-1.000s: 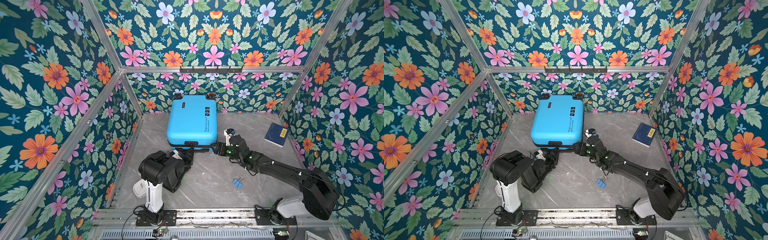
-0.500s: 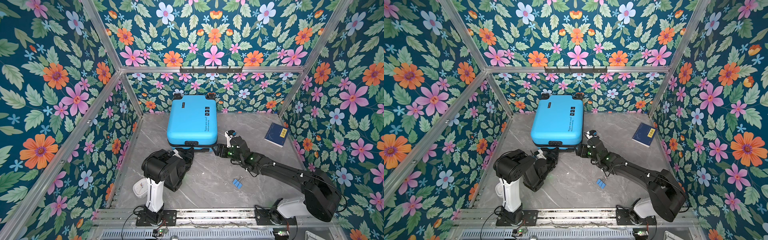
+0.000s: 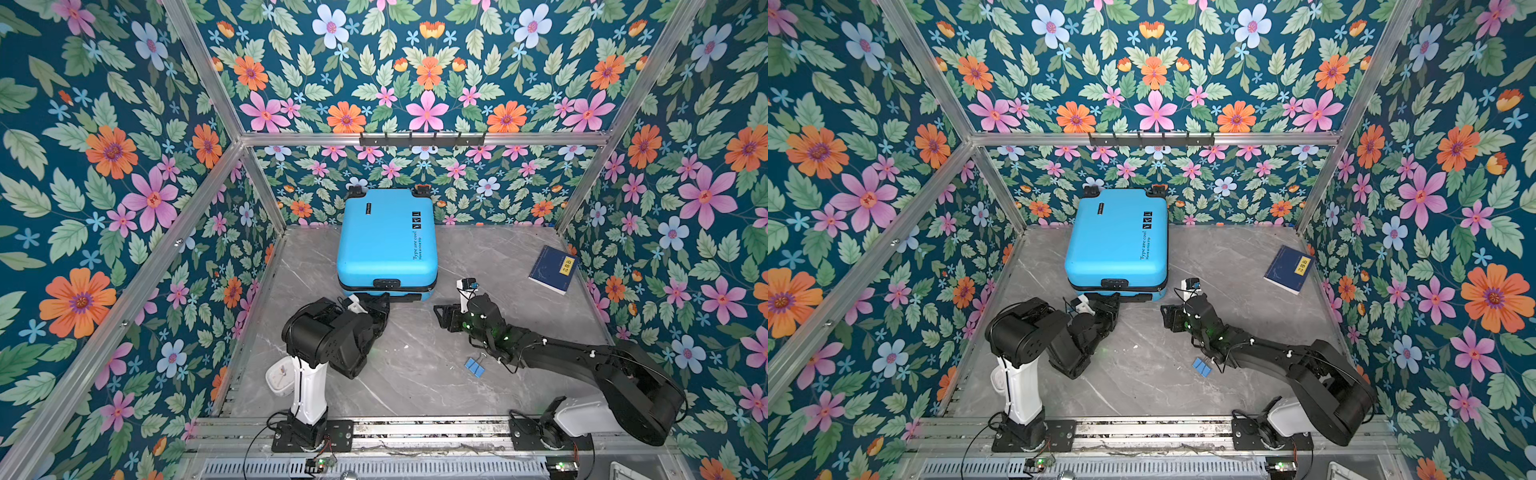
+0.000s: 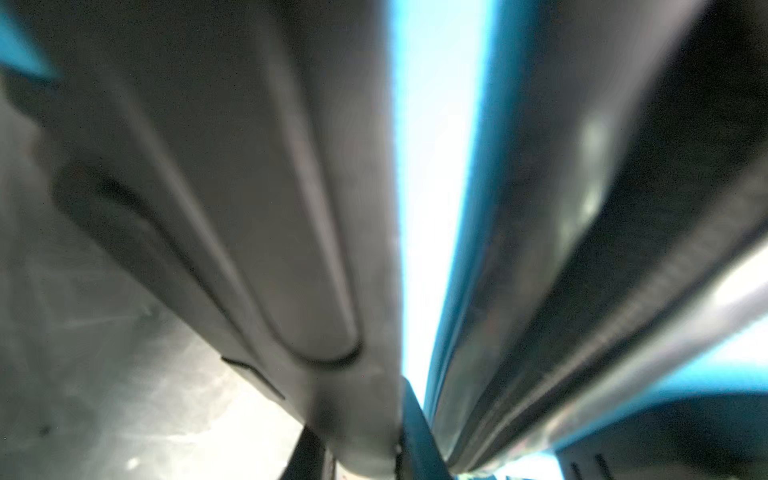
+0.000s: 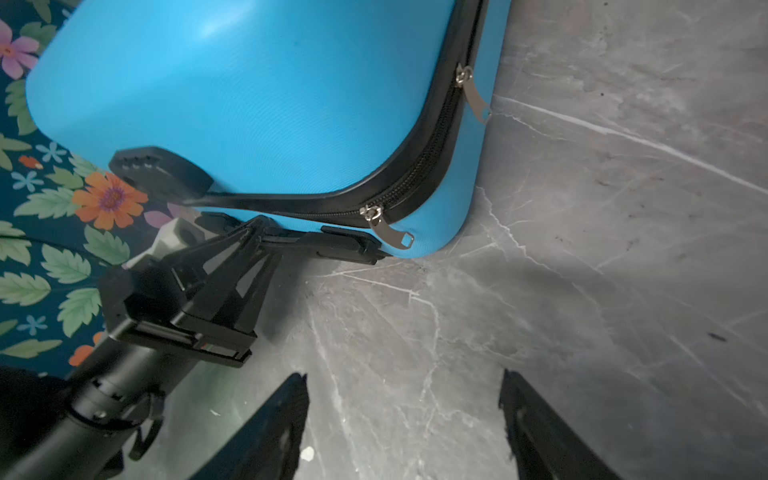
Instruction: Pack the luggage
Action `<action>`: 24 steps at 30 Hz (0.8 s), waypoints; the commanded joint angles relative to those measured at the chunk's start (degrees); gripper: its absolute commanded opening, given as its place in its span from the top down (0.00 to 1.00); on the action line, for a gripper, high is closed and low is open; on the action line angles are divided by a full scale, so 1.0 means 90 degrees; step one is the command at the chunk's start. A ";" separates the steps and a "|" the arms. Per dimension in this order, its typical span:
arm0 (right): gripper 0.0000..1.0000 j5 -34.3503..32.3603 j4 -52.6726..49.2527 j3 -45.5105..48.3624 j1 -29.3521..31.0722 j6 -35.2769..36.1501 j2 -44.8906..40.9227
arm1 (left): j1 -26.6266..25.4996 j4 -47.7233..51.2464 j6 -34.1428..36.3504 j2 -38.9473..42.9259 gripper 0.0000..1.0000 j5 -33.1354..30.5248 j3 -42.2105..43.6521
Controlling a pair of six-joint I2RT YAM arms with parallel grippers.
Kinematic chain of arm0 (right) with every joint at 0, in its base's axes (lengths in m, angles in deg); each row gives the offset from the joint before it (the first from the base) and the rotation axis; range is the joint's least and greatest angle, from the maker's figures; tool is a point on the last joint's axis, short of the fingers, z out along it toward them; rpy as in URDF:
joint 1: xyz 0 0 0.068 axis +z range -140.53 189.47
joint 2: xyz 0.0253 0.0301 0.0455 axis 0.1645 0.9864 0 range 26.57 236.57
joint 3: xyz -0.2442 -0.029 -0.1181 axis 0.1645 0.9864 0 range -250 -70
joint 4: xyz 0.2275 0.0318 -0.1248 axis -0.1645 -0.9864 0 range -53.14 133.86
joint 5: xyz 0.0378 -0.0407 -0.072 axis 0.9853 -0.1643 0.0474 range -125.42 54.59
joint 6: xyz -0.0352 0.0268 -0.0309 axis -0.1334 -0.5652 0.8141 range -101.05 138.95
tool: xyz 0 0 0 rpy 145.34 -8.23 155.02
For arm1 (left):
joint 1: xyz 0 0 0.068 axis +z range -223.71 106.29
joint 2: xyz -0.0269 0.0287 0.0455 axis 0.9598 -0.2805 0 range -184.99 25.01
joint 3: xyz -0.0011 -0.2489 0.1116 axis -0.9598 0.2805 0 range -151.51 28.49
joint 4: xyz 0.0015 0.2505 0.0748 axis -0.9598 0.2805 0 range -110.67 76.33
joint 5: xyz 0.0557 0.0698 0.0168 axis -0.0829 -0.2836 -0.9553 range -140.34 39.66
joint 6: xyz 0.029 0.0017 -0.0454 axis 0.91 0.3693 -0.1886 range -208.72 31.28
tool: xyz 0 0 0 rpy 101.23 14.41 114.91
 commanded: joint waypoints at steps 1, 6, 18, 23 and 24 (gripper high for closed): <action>0.25 0.0059 0.0955 0.0011 0.0057 0.0952 0.0169 | 0.0068 -0.0502 0.0740 0.0157 0.93 -0.0277 -0.0005; 0.36 -0.0257 0.1018 -0.0158 0.0178 0.1422 0.0538 | 0.0068 -0.0487 0.0933 0.0553 1.00 -0.0184 0.0200; 0.56 -0.0171 0.2280 -0.0033 0.0181 0.1378 0.1288 | 0.0039 -0.0482 0.0905 0.1079 1.00 0.0023 0.0534; 0.55 -0.0232 0.2533 -0.0345 0.0181 0.1315 0.1824 | 0.0038 -0.0482 0.0913 0.1253 1.00 0.0020 0.0686; 0.55 -0.0247 0.2568 -0.0397 0.0183 0.1313 0.1885 | 0.0039 -0.0482 0.0907 0.1263 1.00 0.0030 0.0687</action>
